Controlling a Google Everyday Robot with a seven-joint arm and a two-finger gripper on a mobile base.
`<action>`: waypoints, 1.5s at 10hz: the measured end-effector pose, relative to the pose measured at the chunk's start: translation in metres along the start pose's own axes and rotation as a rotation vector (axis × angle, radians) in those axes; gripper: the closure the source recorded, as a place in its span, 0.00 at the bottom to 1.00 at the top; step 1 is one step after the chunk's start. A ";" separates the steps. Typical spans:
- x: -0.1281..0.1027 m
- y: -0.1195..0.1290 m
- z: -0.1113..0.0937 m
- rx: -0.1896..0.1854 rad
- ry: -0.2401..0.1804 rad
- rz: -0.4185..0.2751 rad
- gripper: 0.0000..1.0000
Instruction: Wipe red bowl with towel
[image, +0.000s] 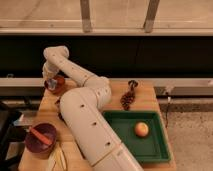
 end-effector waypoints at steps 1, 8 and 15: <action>0.002 0.009 -0.002 -0.006 -0.001 -0.007 1.00; 0.018 0.004 -0.001 0.043 0.060 0.024 1.00; 0.002 -0.020 -0.002 0.122 0.088 0.024 1.00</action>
